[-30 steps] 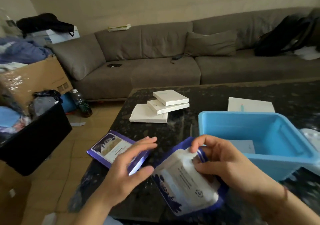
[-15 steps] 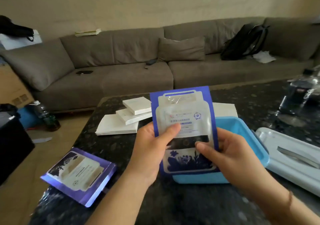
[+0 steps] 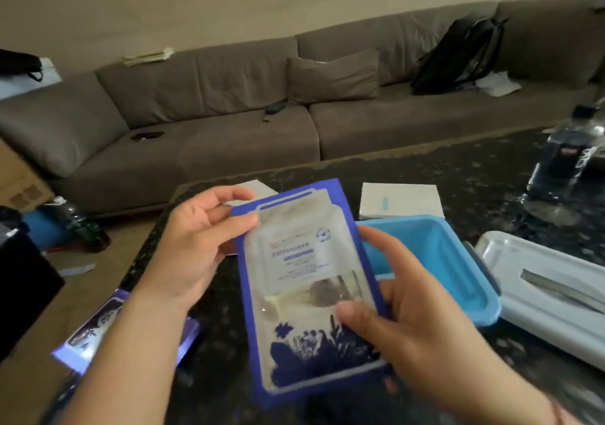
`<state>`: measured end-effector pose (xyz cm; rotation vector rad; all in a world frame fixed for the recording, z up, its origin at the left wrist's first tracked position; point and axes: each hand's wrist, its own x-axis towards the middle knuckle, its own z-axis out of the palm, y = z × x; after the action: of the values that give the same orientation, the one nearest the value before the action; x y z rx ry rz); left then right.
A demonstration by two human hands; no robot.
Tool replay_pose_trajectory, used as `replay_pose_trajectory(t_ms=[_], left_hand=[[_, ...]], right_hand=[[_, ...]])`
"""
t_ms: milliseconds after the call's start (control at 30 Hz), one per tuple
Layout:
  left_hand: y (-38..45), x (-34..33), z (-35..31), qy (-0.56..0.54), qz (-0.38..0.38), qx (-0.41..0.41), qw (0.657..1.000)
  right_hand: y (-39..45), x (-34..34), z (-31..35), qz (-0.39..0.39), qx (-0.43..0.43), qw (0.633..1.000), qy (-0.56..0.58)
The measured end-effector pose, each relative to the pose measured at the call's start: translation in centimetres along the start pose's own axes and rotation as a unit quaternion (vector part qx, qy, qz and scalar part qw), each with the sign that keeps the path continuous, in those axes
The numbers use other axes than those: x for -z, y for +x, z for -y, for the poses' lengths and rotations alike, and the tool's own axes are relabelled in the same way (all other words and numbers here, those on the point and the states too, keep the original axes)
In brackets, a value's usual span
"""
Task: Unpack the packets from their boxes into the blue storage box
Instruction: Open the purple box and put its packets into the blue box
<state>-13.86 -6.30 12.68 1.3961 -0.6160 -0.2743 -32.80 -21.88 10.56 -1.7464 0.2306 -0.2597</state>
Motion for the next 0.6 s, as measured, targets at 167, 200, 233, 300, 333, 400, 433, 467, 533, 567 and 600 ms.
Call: replay_pose_trajectory(t_ms=[167,200,233,300,333,400,433,467,533,567,600], left_hand=[[-3.6,8.8,0.2,0.107,0.015,0.090,0.990],[-4.2,10.1,0.9,0.132,0.006,0.122,0.984],[-4.7,11.3,1.8,0.154,-0.002,0.152,0.976],[-5.3,12.8,4.1,0.219,-0.008,0.194,0.956],[-5.5,13.3,5.3,0.261,-0.006,0.205,0.943],[-5.6,13.5,7.6,0.338,0.000,0.210,0.918],[-5.6,13.4,8.4,0.368,0.004,0.207,0.907],[-5.5,13.2,8.9,0.389,0.012,0.200,0.899],[-5.5,12.4,9.6,0.419,0.030,0.177,0.890],[-5.4,12.0,9.8,0.439,0.039,0.168,0.882],[-5.4,11.6,10.0,0.462,0.045,0.164,0.870]], right_hand=[[-0.1,-7.6,-1.5,0.080,0.044,0.990,-0.103],[0.1,-8.9,-2.4,0.098,0.050,0.986,-0.125],[0.4,-10.1,-3.4,0.114,0.041,0.982,-0.146],[1.1,-11.8,-5.4,0.139,0.007,0.975,-0.171],[1.4,-12.3,-6.3,0.150,-0.004,0.970,-0.191],[1.9,-12.8,-7.6,0.179,-0.017,0.956,-0.231],[1.9,-12.7,-8.0,0.192,-0.025,0.948,-0.251],[2.0,-12.6,-8.2,0.204,-0.034,0.939,-0.275],[2.0,-12.2,-8.3,0.212,-0.043,0.920,-0.328],[2.0,-12.0,-8.2,0.209,-0.041,0.910,-0.356],[2.1,-11.8,-8.3,0.207,-0.034,0.898,-0.386]])
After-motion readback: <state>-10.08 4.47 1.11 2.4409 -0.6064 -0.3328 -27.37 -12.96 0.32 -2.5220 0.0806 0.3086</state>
